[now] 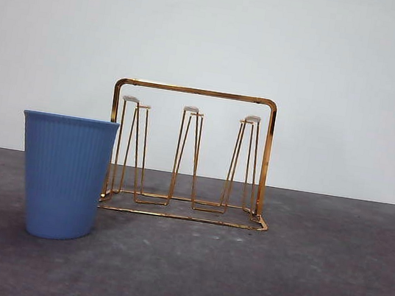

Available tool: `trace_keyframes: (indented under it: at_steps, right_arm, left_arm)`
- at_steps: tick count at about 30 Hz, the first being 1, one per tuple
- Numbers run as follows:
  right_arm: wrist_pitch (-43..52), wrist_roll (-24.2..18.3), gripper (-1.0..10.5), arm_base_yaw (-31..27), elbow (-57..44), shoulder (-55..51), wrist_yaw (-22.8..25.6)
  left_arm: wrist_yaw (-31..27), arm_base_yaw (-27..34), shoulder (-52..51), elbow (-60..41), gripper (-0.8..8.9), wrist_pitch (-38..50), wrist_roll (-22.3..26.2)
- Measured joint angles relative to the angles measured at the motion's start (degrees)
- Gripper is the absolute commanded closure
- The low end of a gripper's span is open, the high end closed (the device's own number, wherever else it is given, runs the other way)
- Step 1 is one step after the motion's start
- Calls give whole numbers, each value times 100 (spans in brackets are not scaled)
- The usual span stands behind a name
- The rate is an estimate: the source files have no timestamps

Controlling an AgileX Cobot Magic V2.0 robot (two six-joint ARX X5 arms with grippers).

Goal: Pick up cup 1,put cup 1 in the cup rack,pick up cup 2,put cup 2 in the cup rack

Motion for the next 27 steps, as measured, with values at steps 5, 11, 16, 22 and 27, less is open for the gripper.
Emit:
trace_keyframes:
  at_steps: [5,11,16,22,27]
  right_arm:
    - [-7,20,963,168,0,284,7]
    - [144,22,963,289,0,481,11]
    - [321,31,962,339,0,533,24]
    - [367,68,962,350,0,605,66]
    - [444,114,961,352,0,719,63]
  left_arm:
    - [-179,-11,70,0,122,284,-68]
    - [-208,-11,83,0,124,520,-109]
    - [-245,-11,83,2,171,573,-109]
    - [-345,-11,92,0,258,597,-111]
    - [-393,-11,103,0,304,629,-136]
